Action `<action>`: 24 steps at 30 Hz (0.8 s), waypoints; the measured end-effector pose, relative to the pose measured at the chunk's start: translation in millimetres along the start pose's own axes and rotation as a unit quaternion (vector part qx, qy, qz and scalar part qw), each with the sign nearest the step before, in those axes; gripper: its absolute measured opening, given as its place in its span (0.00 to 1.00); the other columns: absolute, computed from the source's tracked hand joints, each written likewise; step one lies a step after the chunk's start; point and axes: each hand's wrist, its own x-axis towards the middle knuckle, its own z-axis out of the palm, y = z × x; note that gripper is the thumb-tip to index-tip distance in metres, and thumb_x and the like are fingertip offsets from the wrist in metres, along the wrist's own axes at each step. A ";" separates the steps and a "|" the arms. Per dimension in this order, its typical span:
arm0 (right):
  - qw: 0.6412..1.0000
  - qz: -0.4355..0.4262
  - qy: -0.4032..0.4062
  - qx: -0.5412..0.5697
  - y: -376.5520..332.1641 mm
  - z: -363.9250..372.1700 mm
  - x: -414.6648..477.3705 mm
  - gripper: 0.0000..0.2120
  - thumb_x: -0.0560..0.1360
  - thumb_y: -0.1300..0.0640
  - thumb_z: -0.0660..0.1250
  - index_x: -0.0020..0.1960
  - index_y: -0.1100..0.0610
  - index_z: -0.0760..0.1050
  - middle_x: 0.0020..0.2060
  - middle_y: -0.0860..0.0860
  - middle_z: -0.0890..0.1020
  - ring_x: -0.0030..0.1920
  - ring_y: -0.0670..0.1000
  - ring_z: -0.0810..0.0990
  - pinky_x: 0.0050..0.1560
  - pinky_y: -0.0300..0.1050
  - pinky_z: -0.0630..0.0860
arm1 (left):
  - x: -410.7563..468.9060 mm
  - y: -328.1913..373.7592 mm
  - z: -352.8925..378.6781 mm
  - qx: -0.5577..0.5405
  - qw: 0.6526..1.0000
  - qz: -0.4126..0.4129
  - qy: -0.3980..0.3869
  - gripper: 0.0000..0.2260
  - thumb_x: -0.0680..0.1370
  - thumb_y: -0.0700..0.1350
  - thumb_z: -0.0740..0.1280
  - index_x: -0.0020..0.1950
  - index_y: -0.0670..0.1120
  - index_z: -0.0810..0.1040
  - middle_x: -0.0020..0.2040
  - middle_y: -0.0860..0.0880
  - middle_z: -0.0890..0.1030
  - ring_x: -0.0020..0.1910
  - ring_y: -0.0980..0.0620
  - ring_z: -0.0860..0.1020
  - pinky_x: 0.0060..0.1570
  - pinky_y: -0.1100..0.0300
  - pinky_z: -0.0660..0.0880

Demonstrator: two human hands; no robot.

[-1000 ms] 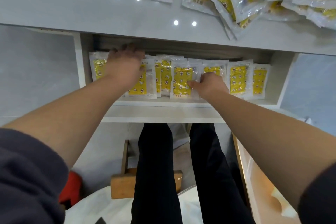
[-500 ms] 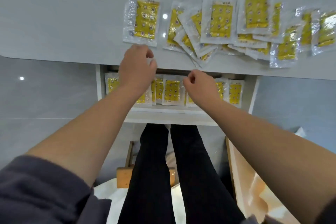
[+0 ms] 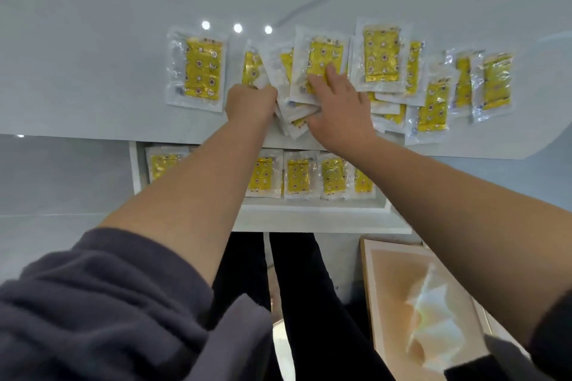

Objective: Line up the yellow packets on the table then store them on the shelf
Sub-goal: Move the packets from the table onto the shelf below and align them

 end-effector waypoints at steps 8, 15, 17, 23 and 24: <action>0.998 -0.006 0.001 0.058 -1.9 -7.6 1.1 0.27 0.77 0.54 0.62 0.75 0.46 0.61 0.78 0.50 0.54 0.77 0.56 0.53 0.74 0.62 0.53 | -6.3 23.5 13.8 0.020 0.997 0.076 -0.024 0.09 0.77 0.47 0.64 0.51 0.44 0.67 0.40 0.50 0.68 0.36 0.54 0.67 0.35 0.61 0.66; 0.930 0.077 0.074 0.351 -24.9 -22.5 9.6 0.09 0.77 0.52 0.66 0.46 0.57 0.80 0.48 0.48 0.79 0.48 0.45 0.75 0.52 0.40 0.70 | -1.0 26.9 -20.1 0.011 0.995 0.060 -0.085 0.10 0.73 0.46 0.70 0.54 0.49 0.78 0.52 0.49 0.81 0.54 0.48 0.80 0.53 0.53 0.77; 0.894 0.140 0.087 0.417 -33.2 -21.7 12.6 0.06 0.75 0.53 0.70 0.45 0.55 0.77 0.40 0.46 0.78 0.42 0.45 0.75 0.47 0.39 0.72 | 1.4 25.7 -31.4 0.000 0.993 0.053 -0.106 0.16 0.70 0.49 0.72 0.57 0.47 0.78 0.55 0.48 0.82 0.55 0.48 0.80 0.58 0.49 0.76; 0.860 0.244 0.080 0.441 -59.9 0.7 19.7 0.22 0.71 0.50 0.74 0.61 0.54 0.72 0.59 0.52 0.72 0.50 0.47 0.73 0.50 0.40 0.70 | 15.3 24.7 -47.4 -0.010 0.984 0.027 -0.177 0.30 0.71 0.49 0.71 0.71 0.45 0.69 0.67 0.46 0.75 0.64 0.47 0.74 0.66 0.47 0.70; 0.862 0.243 0.078 0.439 -63.3 2.6 21.3 0.21 0.72 0.50 0.73 0.61 0.55 0.73 0.60 0.53 0.72 0.47 0.45 0.73 0.49 0.39 0.69 | 17.5 25.1 -48.5 -0.006 0.985 0.020 -0.171 0.29 0.74 0.47 0.70 0.73 0.44 0.66 0.70 0.46 0.72 0.67 0.46 0.72 0.68 0.47 0.68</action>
